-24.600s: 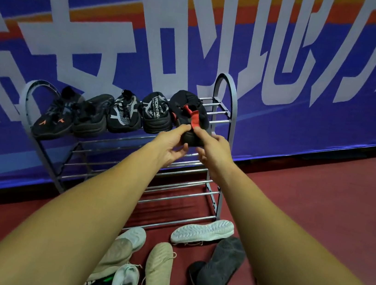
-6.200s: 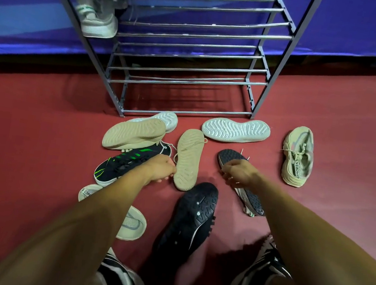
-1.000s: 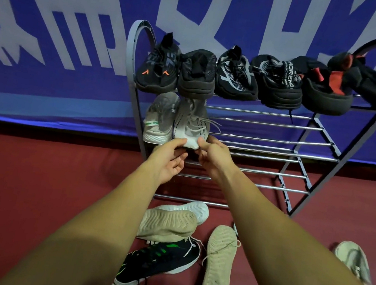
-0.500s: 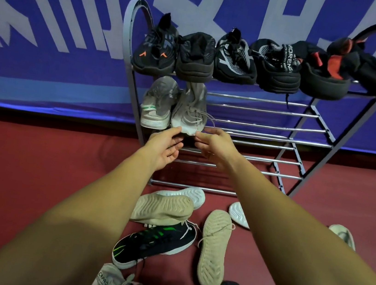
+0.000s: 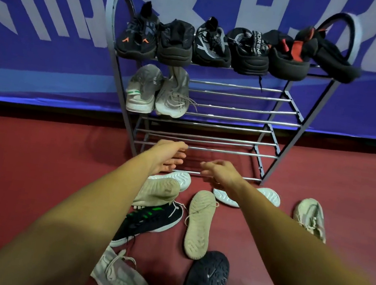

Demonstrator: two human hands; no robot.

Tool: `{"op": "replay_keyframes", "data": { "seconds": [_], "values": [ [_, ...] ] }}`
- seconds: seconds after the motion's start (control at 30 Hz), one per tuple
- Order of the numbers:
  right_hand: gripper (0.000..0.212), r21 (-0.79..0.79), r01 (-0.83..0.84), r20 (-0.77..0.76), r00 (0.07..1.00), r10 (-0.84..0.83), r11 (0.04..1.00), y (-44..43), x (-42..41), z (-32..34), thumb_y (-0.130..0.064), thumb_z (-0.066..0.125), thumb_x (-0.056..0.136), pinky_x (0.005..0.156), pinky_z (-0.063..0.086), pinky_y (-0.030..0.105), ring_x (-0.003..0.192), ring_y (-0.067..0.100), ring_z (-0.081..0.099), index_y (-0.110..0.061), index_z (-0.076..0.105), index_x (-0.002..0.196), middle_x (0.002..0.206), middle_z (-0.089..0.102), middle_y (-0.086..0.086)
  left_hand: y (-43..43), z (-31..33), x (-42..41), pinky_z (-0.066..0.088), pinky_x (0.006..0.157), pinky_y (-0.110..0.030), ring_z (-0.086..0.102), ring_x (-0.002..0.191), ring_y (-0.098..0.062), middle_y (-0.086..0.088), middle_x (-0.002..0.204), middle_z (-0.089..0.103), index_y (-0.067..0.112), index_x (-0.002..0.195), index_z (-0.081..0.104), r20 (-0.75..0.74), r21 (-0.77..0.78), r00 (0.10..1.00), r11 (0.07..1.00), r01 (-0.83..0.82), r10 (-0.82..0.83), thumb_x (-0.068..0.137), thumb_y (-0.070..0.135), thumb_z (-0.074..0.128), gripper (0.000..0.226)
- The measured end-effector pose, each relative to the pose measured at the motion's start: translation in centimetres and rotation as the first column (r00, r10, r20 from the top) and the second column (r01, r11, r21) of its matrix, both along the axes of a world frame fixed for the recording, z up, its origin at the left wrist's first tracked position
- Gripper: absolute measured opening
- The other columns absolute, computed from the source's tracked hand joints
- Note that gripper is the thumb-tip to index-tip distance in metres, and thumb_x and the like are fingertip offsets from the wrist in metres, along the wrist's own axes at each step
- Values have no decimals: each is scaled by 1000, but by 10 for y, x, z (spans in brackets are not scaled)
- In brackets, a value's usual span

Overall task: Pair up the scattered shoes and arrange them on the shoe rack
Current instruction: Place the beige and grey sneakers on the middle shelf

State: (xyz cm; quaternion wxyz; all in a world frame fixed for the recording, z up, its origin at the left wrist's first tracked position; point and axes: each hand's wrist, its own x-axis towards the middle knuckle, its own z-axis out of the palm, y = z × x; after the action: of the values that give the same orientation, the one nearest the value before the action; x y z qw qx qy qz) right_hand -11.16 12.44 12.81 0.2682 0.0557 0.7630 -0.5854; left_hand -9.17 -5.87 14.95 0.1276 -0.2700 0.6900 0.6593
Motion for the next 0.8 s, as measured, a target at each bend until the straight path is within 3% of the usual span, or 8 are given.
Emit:
{"op": "replay_keyframes", "data": {
  "seconds": [0.13, 0.27, 0.47, 0.57, 0.7, 0.8],
  "values": [
    [26, 82, -11, 23, 1000, 9, 997, 20, 14, -17, -25, 65, 96, 59, 43, 25, 75, 20, 63, -2, 62, 108, 96, 69, 14, 13, -18, 16, 46, 65, -25, 67, 78, -14, -2, 96, 72, 17, 104, 69, 32, -32, 997, 997, 66, -65, 88, 30, 69, 21],
    [33, 157, -65, 2, 998, 66, 985, 26, 17, -27, -25, 64, 96, 56, 44, 25, 79, 21, 66, 1, 61, 115, 95, 67, 11, 2, -31, 29, 45, 67, -25, 66, 77, -14, 0, 92, 71, 19, 97, 68, 51, -108, 998, 993, 42, -36, 88, 30, 67, 14],
    [30, 277, -156, 44, 988, 149, 948, 32, 23, -54, -22, 62, 96, 56, 43, 24, 69, 17, 64, 4, 62, 111, 103, 68, 15, 7, -55, 44, 42, 55, -19, 62, 73, -12, 2, 87, 67, 19, 90, 67, 133, -235, 989, 967, 100, -70, 89, 27, 62, 9],
    [32, 341, -221, 96, 975, 200, 914, 34, 24, -74, -24, 62, 96, 64, 49, 29, 80, 24, 68, 4, 64, 112, 106, 70, 18, 17, -77, 51, 38, 57, -20, 60, 77, -13, 3, 84, 63, 22, 81, 61, 199, -254, 968, 945, 204, -156, 88, 26, 60, 8],
    [35, 395, -304, 135, 953, 272, 867, 33, 18, -95, -28, 62, 96, 71, 53, 33, 92, 29, 72, 4, 63, 111, 107, 71, 21, 21, -103, 51, 42, 60, -19, 63, 78, -10, 6, 84, 66, 24, 84, 64, 255, -249, 952, 939, 236, -172, 88, 36, 63, 13],
    [33, 429, -339, 154, 941, 302, 837, 37, 13, -110, -30, 62, 95, 74, 53, 34, 95, 32, 72, 3, 65, 99, 99, 71, 18, 24, -118, 45, 42, 58, -18, 62, 76, -9, 6, 83, 66, 23, 87, 65, 284, -248, 939, 931, 269, -195, 87, 37, 63, 14]
  ]
}}
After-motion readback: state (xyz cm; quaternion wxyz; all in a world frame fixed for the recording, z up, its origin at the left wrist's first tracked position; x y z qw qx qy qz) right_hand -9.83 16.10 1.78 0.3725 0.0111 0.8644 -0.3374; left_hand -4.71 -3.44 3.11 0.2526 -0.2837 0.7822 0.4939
